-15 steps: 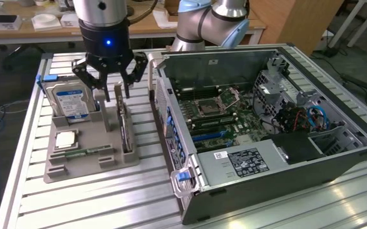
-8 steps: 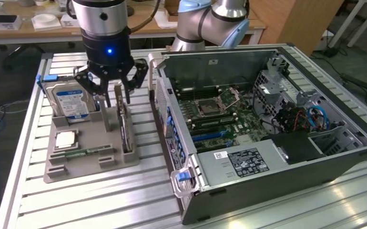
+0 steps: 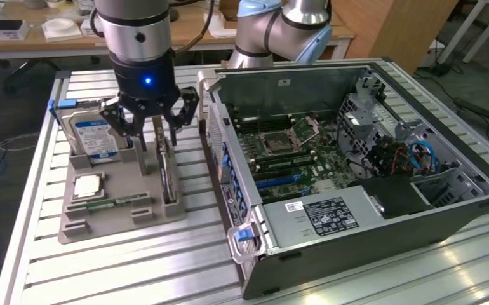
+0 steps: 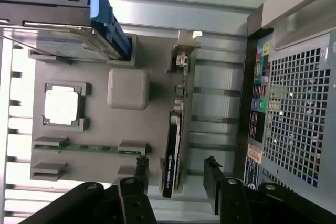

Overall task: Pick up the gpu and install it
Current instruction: 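Pick up the gpu and move the gpu toward the slot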

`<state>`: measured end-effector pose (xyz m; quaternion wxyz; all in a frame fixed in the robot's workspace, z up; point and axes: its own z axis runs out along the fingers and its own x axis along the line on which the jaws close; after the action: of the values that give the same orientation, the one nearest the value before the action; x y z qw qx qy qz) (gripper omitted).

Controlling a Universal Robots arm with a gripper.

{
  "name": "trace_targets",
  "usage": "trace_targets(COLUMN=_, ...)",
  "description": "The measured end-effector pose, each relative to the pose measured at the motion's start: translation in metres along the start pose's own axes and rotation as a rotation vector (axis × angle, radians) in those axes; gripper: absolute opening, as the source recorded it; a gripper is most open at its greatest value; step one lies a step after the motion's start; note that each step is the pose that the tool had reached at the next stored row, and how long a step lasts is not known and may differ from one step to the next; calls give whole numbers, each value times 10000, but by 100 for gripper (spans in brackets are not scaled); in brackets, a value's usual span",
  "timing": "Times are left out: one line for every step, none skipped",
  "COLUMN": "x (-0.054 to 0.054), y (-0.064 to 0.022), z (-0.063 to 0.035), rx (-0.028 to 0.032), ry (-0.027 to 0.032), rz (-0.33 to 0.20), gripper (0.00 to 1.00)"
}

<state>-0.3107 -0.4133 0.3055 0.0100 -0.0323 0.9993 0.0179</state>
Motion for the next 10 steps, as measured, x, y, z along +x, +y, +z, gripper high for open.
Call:
trace_targets(x=0, y=-3, z=18, rx=0, ry=1, rz=-2, gripper=55)
trace_targets(x=0, y=-8, z=35, rx=0, ry=2, rz=-3, gripper=55)
trace_targets(x=1, y=-12, z=51, rx=0, ry=1, rz=-2, gripper=55)
trace_targets(x=2, y=-15, z=68, rx=0, ry=1, rz=7, gripper=55)
trace_targets(x=3, y=-17, z=83, rx=2, ry=0, rz=41, gripper=55)
trace_targets(x=3, y=-21, z=99, rx=2, ry=-3, rz=104, gripper=55)
trace_targets(x=4, y=-23, z=115, rx=4, ry=-6, rz=189, gripper=55)
trace_targets(x=4, y=-25, z=134, rx=6, ry=-9, rz=273, gripper=55)
trace_targets(x=4, y=-26, z=152, rx=8, ry=-11, rz=340, gripper=55)
trace_targets(x=2, y=-27, z=170, rx=8, ry=-13, rz=395, gripper=55)
